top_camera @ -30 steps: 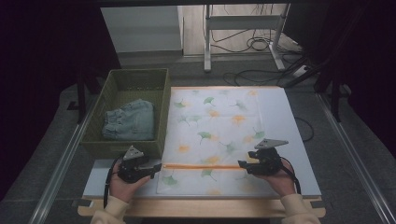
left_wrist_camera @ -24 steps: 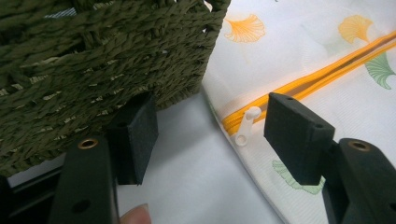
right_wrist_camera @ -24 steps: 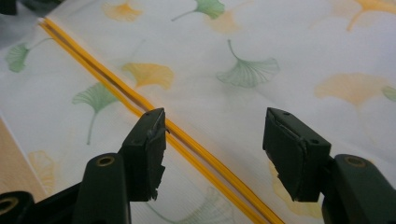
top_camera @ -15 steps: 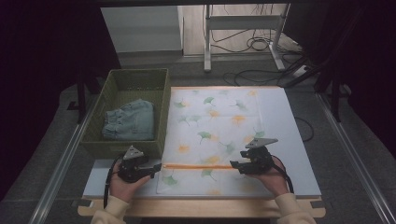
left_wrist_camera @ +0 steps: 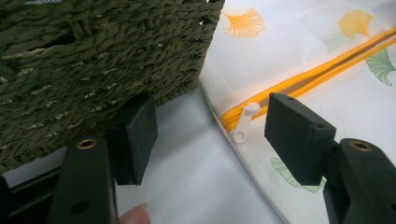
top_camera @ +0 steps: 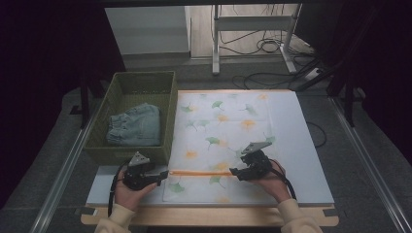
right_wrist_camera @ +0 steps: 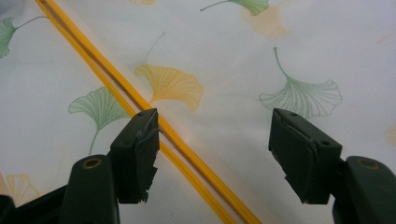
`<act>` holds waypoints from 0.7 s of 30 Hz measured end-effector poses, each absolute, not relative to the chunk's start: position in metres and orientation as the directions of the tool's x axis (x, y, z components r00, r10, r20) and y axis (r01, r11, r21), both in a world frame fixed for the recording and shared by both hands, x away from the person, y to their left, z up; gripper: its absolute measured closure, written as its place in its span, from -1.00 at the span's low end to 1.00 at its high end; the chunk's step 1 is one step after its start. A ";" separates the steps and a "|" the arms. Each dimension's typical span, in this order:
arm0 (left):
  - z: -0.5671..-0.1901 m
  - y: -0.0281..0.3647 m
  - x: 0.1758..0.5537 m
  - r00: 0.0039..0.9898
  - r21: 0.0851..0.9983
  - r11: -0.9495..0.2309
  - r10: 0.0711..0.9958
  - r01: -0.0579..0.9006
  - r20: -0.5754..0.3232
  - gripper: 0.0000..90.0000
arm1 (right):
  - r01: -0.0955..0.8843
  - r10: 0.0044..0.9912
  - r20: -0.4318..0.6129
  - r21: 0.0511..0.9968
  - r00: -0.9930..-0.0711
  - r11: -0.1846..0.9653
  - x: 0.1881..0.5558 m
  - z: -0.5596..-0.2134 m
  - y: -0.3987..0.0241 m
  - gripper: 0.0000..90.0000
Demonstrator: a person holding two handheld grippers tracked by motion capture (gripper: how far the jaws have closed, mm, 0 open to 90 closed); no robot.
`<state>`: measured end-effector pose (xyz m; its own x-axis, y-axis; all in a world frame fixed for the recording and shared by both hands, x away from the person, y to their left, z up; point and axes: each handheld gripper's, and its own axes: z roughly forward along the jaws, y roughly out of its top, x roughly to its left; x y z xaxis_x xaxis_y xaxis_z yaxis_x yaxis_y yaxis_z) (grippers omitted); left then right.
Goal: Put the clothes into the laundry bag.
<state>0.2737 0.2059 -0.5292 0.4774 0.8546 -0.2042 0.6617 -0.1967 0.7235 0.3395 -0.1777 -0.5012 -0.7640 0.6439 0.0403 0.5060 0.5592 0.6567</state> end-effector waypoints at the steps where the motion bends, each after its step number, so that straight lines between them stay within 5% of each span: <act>1: -0.529 0.206 0.274 0.480 0.723 -0.200 0.854 0.661 -0.201 -0.24 | 0.507 0.645 0.040 0.656 -0.763 0.559 0.340 -0.501 -0.176 -0.26; 21: -0.531 0.204 0.275 0.482 0.712 -0.203 0.850 0.672 -0.213 -0.25 | 0.441 0.572 -0.033 0.602 -0.820 0.666 0.355 -0.510 -0.135 -0.43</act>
